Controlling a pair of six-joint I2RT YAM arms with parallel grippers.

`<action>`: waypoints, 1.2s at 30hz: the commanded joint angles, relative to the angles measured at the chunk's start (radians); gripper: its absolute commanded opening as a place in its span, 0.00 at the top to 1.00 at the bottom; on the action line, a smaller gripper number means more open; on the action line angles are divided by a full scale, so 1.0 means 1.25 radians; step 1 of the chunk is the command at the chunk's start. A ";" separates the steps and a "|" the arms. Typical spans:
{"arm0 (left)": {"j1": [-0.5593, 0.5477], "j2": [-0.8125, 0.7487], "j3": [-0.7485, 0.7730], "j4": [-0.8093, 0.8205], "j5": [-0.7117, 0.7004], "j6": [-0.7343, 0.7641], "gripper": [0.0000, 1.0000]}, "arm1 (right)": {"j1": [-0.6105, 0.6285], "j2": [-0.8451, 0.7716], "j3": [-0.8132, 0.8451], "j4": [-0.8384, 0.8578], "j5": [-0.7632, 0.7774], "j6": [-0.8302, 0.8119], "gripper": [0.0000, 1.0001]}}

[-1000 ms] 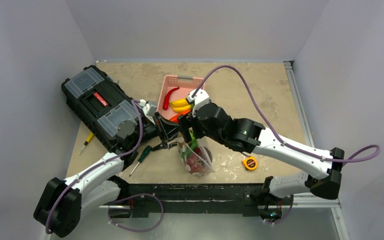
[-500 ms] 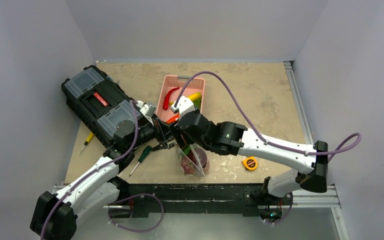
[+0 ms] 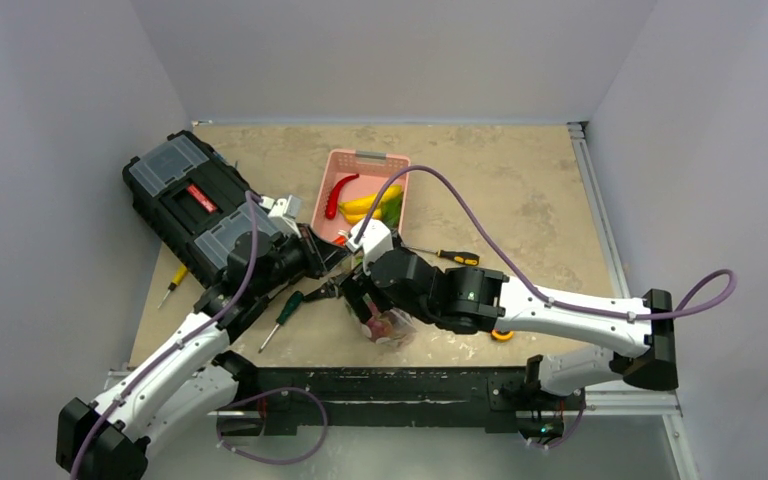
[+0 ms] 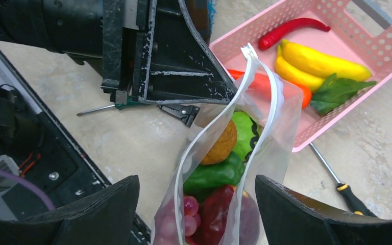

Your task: Place the food in the zip-top bag and seal the zipper

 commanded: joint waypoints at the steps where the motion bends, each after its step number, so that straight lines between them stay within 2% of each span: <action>1: -0.019 0.004 0.067 -0.038 -0.044 -0.037 1.00 | 0.006 0.016 -0.019 0.072 0.105 -0.053 0.20; 6: -0.039 0.018 0.118 -0.137 -0.077 -0.045 1.00 | 0.014 0.086 0.011 0.062 0.212 -0.074 0.26; 8: -0.042 0.024 0.136 -0.168 -0.080 -0.050 1.00 | 0.015 0.104 0.022 0.050 0.257 -0.070 0.32; 13: -0.043 0.018 0.163 -0.225 -0.096 -0.049 1.00 | 0.011 0.087 -0.034 0.117 0.309 -0.101 0.69; 15: -0.043 0.019 0.180 -0.255 -0.093 -0.036 1.00 | -0.012 0.052 -0.091 0.189 0.258 -0.128 0.95; 16: -0.042 0.021 0.190 -0.265 -0.091 -0.026 0.98 | -0.036 0.038 -0.122 0.225 0.201 -0.137 1.00; 18: -0.039 0.023 0.208 -0.285 -0.081 -0.007 0.84 | -0.097 0.004 -0.188 0.302 0.045 -0.164 1.00; 20: -0.035 0.021 0.224 -0.304 -0.062 0.017 0.62 | -0.136 -0.027 -0.226 0.337 -0.056 -0.178 1.00; 22: -0.029 0.011 0.240 -0.326 -0.044 0.052 0.44 | -0.145 -0.064 -0.263 0.377 -0.122 -0.216 1.00; 26: -0.012 -0.006 0.285 -0.384 -0.006 0.150 0.20 | -0.169 -0.128 -0.326 0.432 -0.207 -0.245 1.00; 29: 0.009 0.017 0.348 -0.456 0.055 0.233 0.12 | -0.230 -0.163 -0.353 0.435 -0.310 -0.233 1.00; 33: 0.051 0.051 0.404 -0.484 0.164 0.319 0.09 | -0.299 -0.183 -0.365 0.440 -0.415 -0.203 1.00; 36: 0.098 0.069 0.420 -0.459 0.220 0.371 0.08 | -0.360 -0.199 -0.383 0.459 -0.497 -0.173 1.00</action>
